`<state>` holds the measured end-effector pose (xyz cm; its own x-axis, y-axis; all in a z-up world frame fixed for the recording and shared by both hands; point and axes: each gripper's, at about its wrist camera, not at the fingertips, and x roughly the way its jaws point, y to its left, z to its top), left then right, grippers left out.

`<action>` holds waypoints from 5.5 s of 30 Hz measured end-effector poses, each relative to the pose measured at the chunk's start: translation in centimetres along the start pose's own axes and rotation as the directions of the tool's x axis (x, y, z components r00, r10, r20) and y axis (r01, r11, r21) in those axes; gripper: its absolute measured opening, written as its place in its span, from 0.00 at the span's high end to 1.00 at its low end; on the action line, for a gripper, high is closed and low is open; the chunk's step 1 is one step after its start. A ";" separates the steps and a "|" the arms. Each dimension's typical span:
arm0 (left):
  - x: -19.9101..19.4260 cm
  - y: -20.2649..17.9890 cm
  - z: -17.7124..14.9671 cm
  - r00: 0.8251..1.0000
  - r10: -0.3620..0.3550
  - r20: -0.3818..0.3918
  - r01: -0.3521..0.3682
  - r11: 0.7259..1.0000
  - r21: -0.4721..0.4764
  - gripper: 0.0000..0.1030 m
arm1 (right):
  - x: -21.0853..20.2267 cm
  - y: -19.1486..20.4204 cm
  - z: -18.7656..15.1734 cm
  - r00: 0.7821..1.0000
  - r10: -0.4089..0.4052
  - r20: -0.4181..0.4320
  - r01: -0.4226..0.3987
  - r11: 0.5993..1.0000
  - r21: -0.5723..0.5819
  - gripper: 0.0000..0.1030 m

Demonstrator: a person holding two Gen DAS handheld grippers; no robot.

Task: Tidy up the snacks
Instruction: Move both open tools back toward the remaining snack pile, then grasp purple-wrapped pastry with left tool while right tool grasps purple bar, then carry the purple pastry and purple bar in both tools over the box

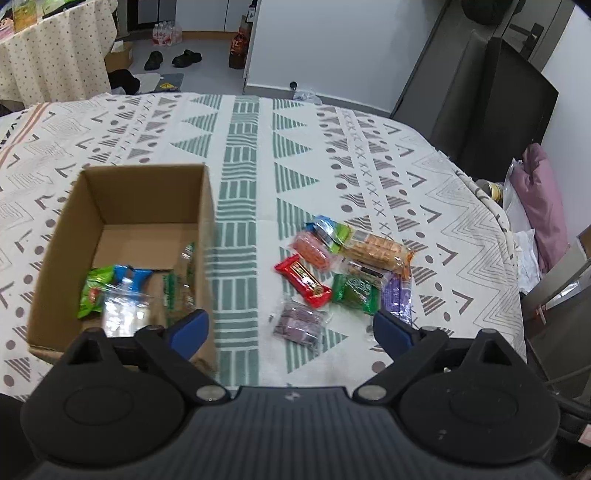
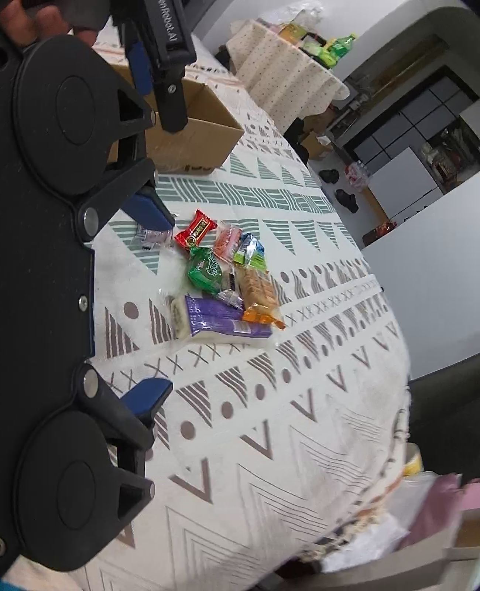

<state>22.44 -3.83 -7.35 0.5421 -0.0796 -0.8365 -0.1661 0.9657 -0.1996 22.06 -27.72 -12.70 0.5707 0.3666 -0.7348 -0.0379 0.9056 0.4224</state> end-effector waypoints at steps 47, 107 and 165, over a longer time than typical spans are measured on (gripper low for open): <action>14.1 -1.7 -0.5 0.970 0.126 -0.210 -0.111 0.990 0.084 0.62 | 11.0 -1.6 2.4 0.992 0.022 -0.124 -0.033 0.996 -0.087 0.65; -3.1 6.0 0.9 0.999 0.038 0.034 -0.035 0.996 -0.081 0.64 | -1.5 7.0 1.0 0.996 0.085 0.019 -0.084 0.996 -0.025 1.00; -2.2 16.9 1.5 0.993 0.111 -0.046 -0.118 0.975 -0.189 0.34 | 4.5 15.8 -0.7 0.988 -0.053 -0.147 0.032 0.989 -0.141 0.75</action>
<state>19.68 13.06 -8.09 0.4817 0.0167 -0.8762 -0.3815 0.9041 -0.1926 23.46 -11.66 -9.67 0.4447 0.3459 -0.8262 -0.1356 0.9378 0.3196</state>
